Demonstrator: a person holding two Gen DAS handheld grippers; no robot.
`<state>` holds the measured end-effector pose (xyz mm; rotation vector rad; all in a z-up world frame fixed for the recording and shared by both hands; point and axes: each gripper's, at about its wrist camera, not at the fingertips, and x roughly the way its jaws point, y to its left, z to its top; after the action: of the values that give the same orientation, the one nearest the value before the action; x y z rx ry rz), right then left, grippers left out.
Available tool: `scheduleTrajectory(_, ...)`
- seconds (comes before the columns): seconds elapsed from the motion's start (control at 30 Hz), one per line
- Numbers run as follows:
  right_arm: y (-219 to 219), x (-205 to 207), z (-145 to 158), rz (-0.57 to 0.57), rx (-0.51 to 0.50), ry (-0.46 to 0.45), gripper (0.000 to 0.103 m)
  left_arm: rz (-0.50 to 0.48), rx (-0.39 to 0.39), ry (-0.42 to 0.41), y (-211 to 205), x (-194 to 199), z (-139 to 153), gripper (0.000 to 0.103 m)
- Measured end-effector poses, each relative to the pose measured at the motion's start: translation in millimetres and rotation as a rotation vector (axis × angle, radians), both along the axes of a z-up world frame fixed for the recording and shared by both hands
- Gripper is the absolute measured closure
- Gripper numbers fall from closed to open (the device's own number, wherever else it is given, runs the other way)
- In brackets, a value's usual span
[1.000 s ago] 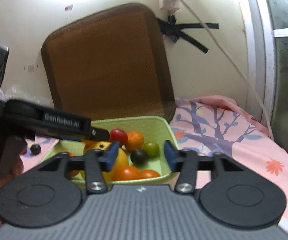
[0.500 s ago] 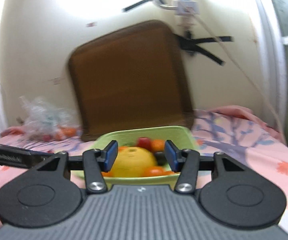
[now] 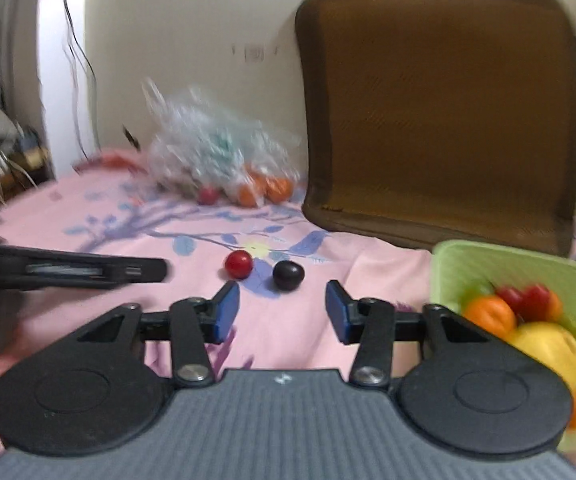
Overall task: Organize fruits
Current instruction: 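Grasp a red cherry tomato with the left tool while the right tool grasps a dark plum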
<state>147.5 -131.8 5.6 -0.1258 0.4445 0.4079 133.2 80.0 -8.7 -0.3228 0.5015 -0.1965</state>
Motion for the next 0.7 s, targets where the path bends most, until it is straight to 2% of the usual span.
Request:
scheduleTrajectory(0.13,14.2,46.9,-6.3,-0.026,-0.005,0.106,0.059,-0.025,0.058,-0.041,-12.5,-5.6,2.9,0.057)
scheduleTrajectory(0.23,17.4,64.4,-16.1,-0.049,-0.023,0.189,0.059,-0.034,0.077,-0.054,-14.2,-7.9,2.9,0.057)
scheduleTrajectory(0.27,15.4,64.2,-16.9,-0.046,-0.013,0.184,0.061,-0.035,0.075,-0.052,-13.7,-6.0,1.9,0.057)
scheduleTrajectory(0.3,14.4,62.4,-16.8,-0.037,-0.007,0.184,0.072,-0.034,0.07,-0.043,-13.3,-5.2,1.6,0.057)
scheduleTrajectory(0.4,9.3,41.7,-11.0,-0.043,0.022,0.152,0.075,-0.057,0.074,-0.021,-15.2,6.5,1.2,0.057)
scheduleTrajectory(0.5,0.8,3.8,-9.1,-0.02,0.019,0.083,0.075,-0.089,0.152,-0.036,-29.3,27.1,3.0,0.056)
scheduleTrajectory(0.63,-12.9,-35.0,-14.4,-0.017,0.018,0.045,0.075,-0.151,0.207,-0.019,-51.5,58.1,2.3,0.057)
scheduleTrajectory(0.67,-14.9,-42.1,-15.6,-0.023,0.015,0.033,0.075,-0.152,0.252,-0.025,-58.6,63.2,0.8,0.057)
scheduleTrajectory(0.7,-17.5,-48.9,-16.7,-0.03,0.013,0.02,0.075,-0.152,0.305,0.008,-66.2,71.2,-2.3,0.059)
